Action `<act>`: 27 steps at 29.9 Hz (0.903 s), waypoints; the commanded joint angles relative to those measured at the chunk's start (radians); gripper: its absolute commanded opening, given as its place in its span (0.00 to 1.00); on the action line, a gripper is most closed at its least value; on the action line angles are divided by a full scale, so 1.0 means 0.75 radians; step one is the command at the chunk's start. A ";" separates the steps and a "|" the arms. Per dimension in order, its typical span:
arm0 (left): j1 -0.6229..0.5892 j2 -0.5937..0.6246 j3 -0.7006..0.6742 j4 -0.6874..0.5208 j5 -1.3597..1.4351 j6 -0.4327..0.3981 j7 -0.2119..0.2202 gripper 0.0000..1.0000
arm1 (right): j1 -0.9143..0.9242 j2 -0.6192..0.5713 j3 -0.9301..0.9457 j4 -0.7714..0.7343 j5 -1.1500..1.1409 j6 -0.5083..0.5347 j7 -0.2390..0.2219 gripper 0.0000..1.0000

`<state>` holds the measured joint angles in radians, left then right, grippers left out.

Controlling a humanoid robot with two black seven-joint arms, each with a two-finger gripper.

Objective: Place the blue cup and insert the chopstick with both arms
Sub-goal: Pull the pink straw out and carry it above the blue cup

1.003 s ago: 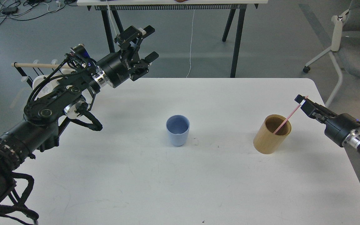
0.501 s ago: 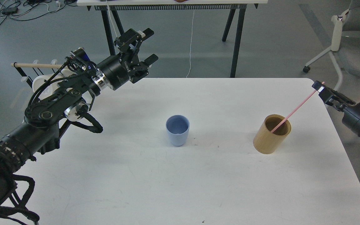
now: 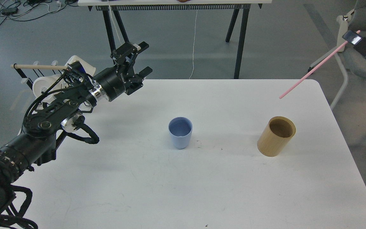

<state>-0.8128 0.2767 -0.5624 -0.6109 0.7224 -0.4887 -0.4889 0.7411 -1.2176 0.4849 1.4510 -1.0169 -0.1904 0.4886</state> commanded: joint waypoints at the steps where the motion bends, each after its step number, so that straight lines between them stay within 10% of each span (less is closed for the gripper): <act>1: 0.039 0.005 -0.001 0.076 0.000 0.000 0.000 0.99 | 0.163 0.063 -0.033 0.014 0.004 0.082 0.000 0.00; 12: 0.129 0.005 -0.001 0.228 -0.004 0.000 0.000 0.99 | 0.803 0.598 -0.789 -0.237 -0.123 0.078 0.000 0.00; 27: 0.131 0.005 -0.001 0.234 -0.008 0.000 0.000 0.99 | 0.846 1.173 -0.945 -0.640 -0.119 0.053 0.000 0.00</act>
<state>-0.7149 0.2806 -0.5631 -0.4356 0.7164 -0.4887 -0.4888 1.3796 -0.3751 -0.1993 0.9906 -1.1062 -0.1476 0.4888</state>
